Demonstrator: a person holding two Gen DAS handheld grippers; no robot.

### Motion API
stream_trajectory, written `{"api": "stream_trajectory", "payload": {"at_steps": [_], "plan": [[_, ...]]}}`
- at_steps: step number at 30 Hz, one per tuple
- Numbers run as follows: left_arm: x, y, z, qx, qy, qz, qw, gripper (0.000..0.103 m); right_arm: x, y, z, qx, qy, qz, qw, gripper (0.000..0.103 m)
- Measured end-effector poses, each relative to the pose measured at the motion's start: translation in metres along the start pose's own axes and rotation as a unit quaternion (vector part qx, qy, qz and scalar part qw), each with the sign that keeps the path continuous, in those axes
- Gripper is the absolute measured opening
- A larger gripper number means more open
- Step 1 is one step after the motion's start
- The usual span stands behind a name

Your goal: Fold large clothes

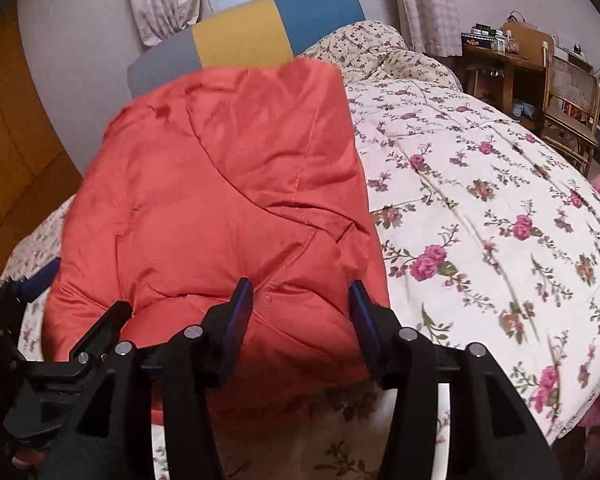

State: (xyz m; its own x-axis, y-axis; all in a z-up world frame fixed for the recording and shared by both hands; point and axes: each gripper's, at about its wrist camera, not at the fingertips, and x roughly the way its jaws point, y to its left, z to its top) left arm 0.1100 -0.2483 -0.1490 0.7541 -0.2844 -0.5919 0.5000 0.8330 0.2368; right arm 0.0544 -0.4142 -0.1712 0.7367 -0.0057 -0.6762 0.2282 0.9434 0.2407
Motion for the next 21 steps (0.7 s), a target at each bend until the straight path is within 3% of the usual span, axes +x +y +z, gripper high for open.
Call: {"api": "stream_trajectory", "payload": {"at_steps": [9, 10, 12, 13, 17, 21], "plan": [[-0.01, 0.013, 0.001, -0.038, 0.006, -0.026, 0.9989, 0.1, -0.005, -0.006, 0.002, 0.021, 0.003, 0.009, 1.0, 0.053], [-0.012, 0.014, 0.002, -0.041, 0.008, -0.031, 0.9986, 0.1, -0.008, -0.008, 0.004, 0.026, 0.006, 0.013, 1.0, 0.055], [-0.019, 0.019, 0.004, -0.05, 0.017, -0.045, 0.9976, 0.1, -0.012, -0.011, 0.006, 0.037, 0.01, 0.012, 0.999, 0.075], [-0.022, 0.023, 0.006, -0.057, 0.022, -0.056, 0.9966, 0.1, -0.014, -0.013, 0.008, 0.045, 0.012, 0.015, 0.999, 0.078], [-0.036, 0.041, 0.01, -0.089, 0.013, -0.078, 0.9929, 0.1, -0.024, -0.025, 0.013, 0.071, 0.017, 0.036, 0.997, 0.08], [-0.047, 0.066, 0.011, -0.123, -0.015, -0.066, 0.9902, 0.1, -0.042, -0.037, 0.026, 0.082, -0.005, 0.058, 0.995, 0.087]]}}
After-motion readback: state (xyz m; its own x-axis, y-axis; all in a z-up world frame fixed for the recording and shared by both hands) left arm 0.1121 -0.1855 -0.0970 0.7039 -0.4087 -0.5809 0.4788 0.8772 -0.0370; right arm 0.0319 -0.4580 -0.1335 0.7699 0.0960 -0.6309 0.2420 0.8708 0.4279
